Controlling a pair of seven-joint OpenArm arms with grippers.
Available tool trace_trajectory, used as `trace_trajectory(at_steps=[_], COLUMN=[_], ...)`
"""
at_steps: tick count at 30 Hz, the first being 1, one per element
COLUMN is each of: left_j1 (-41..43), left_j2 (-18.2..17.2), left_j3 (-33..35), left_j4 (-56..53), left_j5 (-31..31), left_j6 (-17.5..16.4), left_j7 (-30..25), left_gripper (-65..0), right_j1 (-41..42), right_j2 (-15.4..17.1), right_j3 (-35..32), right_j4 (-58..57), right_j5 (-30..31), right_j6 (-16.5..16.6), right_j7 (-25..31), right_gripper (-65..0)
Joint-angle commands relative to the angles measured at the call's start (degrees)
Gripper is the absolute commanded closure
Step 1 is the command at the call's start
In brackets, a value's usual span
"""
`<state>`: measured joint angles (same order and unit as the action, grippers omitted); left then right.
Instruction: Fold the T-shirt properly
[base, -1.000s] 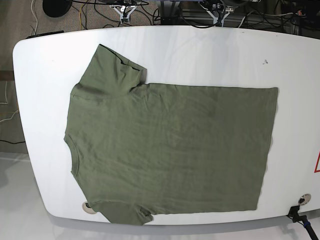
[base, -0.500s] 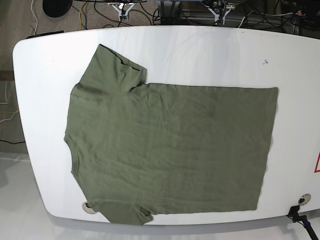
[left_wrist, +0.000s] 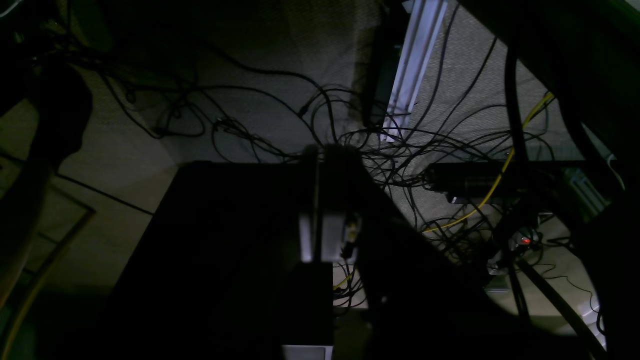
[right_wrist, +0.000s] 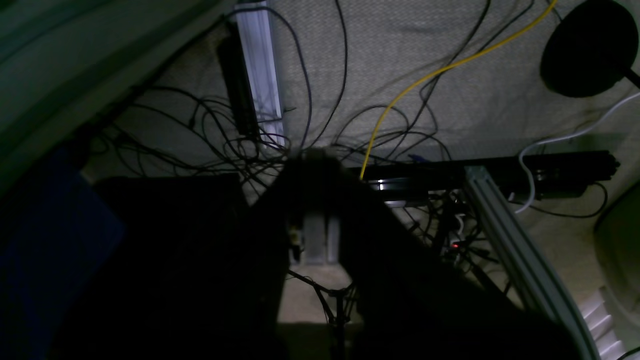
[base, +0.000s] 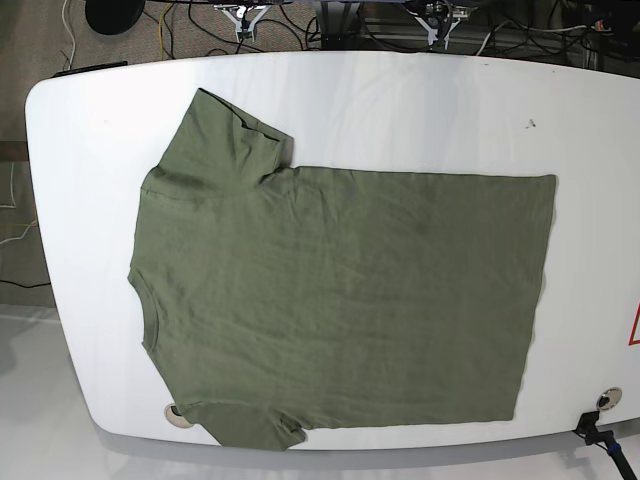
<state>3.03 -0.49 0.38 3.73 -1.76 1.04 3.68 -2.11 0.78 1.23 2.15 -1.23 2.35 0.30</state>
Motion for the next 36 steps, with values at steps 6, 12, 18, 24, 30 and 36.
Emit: trace_trajectory(at_steps=[6, 12, 18, 24, 30, 36], left_j1=[7.69, 16.99, 22.4, 29.43, 37.9, 46.23], left_j2=[-4.13, -7.66, -8.91, -10.27, -10.65, -10.77], left_j3=[0.9, 3.44, 3.86, 2.68, -1.6, -5.19], left_j4=[9.89, 22.92, 33.61, 42.9, 53.82, 68.09], left_j5=[-0.17, -0.51, -2.41, -3.6, -2.98, -2.36], left_j6=[-0.1, -0.4, -0.4, -3.34, -6.33, -5.17], left_j7=[4.04, 3.8, 4.3, 4.88, 5.98, 7.8], left_gripper=[-1.3, -1.1, 0.0, 0.0, 0.0, 0.0], right_j1=[-2.77, -9.44, -10.14, -16.77, -29.66, -39.03], right_j2=[2.11, 4.42, 5.64, 7.31, 7.81, 8.2], right_j3=[0.29, 0.31, 0.48, 0.55, 1.23, 1.53], right_j4=[0.36, 9.85, 8.41, 14.66, 31.02, 44.09], right_j5=[-0.08, 0.18, 0.28, 0.19, 0.53, 0.23], right_j6=[-0.01, 0.55, 0.58, 0.85, 0.72, 0.53], right_j7=[0.29, 0.41, 1.89, 3.11, 3.1, 2.82], right_gripper=[0.0, 0.0, 0.0, 0.0, 0.0, 0.0])
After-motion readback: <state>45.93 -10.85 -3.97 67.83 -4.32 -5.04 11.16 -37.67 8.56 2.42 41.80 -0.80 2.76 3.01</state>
